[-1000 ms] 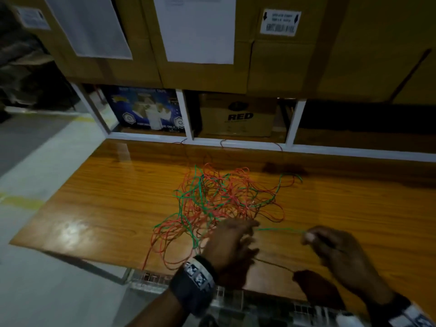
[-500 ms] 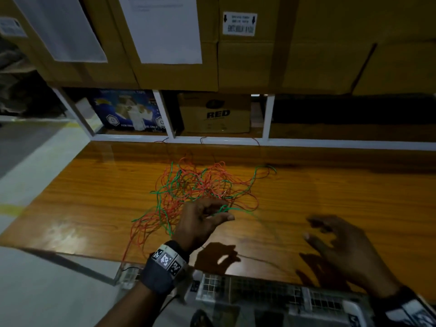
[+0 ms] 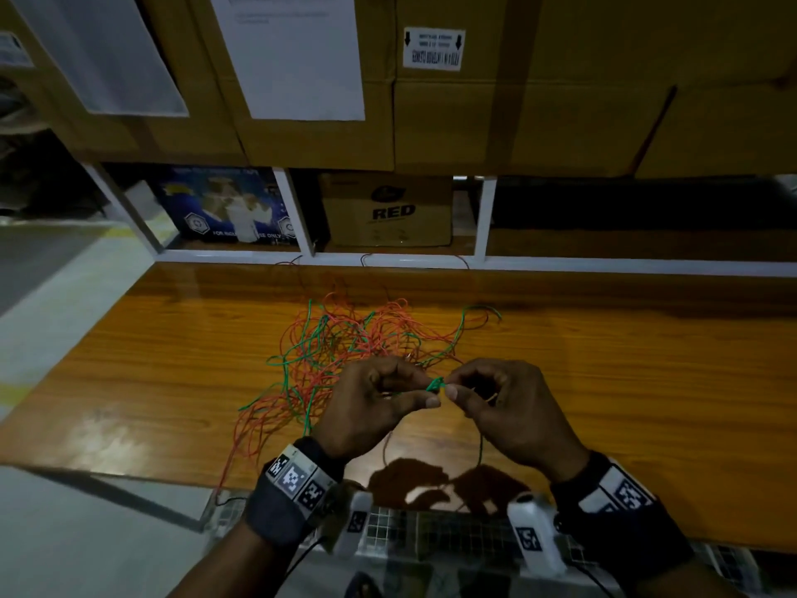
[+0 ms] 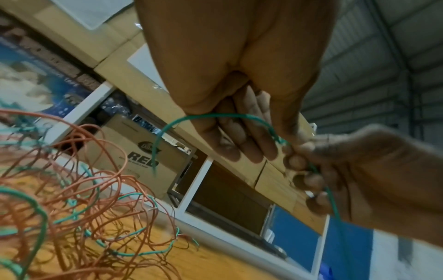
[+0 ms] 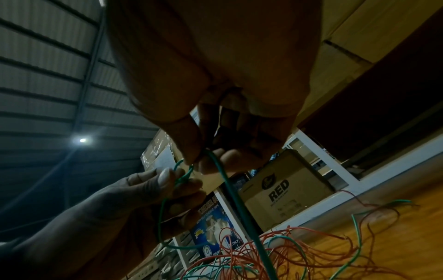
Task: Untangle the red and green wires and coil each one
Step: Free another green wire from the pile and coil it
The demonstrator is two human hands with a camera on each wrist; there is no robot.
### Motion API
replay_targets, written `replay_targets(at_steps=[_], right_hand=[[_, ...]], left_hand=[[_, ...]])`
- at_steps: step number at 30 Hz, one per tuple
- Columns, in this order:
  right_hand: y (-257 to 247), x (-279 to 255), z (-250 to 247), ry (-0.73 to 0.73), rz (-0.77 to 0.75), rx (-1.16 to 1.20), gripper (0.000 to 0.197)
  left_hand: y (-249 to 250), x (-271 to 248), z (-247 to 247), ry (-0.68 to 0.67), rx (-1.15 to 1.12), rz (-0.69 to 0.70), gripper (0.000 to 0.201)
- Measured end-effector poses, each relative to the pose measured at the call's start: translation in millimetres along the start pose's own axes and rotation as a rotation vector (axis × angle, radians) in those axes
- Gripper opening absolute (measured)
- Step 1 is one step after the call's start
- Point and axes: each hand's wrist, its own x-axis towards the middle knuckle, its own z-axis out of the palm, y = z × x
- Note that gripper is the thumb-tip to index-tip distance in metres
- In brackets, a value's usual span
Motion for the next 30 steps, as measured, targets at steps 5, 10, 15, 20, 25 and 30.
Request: replay_targets(at_steps=[5,10,15,20,25,30], right_hand=[[2,4,-6,-0.009,0.101,0.077,0.006],[0,6,-5,-0.021,0.122,0.098,0.005],[1,8,-1,0.037,0.138,0.082,0.011],[1,7,4,0.037,0.156,0.118,0.02],[-1,7,1,-0.026,0.17,0.188,0.004],[-4,13,-18,-0.035,0.18,0.135,0.008]], left_hand=[[-3,3,-8,0.041,0.078,0.062,0.011],[-1,7,-6,0.029,0.109,0.029,0.02],[4,7,3,0.101,0.007,-0.009,0.031],[5,8,8,0.105,-0.12,-0.102,0.037],[5,12,4,0.09,-0.007,-0.091,0.023],[10,19,7,0.055,0.094,-0.052,0.024]])
